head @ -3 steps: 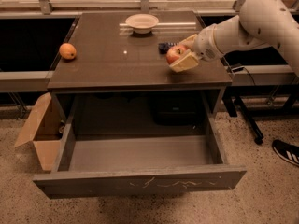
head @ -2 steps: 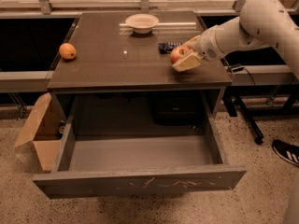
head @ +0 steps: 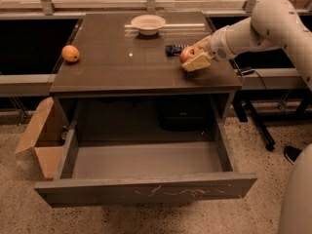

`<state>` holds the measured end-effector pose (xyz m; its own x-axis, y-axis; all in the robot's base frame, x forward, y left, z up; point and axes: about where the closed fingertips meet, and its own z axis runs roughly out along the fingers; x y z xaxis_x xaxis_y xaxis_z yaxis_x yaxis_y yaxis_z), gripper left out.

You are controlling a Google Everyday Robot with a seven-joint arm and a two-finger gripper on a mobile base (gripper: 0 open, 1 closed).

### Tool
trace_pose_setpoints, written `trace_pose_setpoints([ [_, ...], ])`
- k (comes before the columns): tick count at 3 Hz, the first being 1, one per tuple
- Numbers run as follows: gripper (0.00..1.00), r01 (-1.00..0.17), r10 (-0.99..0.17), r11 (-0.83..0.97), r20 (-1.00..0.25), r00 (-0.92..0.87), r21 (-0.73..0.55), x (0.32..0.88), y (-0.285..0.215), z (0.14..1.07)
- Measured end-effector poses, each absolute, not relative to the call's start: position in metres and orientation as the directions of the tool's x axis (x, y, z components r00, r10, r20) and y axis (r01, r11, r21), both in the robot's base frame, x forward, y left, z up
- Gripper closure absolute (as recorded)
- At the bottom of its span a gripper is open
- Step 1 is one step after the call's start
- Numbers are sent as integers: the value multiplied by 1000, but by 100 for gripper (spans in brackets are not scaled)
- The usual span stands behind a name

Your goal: Pick apple from top drawer and place on counter

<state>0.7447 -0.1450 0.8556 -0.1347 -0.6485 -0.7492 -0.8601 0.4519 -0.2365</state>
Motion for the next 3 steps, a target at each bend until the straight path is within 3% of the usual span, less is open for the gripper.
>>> trace_pose_setpoints([
  [2, 4, -868, -631, 447, -764, -134, -217, 752, -144, 850],
  [3, 0, -871, -628, 436, -770, -112, -228, 752, -142, 857],
])
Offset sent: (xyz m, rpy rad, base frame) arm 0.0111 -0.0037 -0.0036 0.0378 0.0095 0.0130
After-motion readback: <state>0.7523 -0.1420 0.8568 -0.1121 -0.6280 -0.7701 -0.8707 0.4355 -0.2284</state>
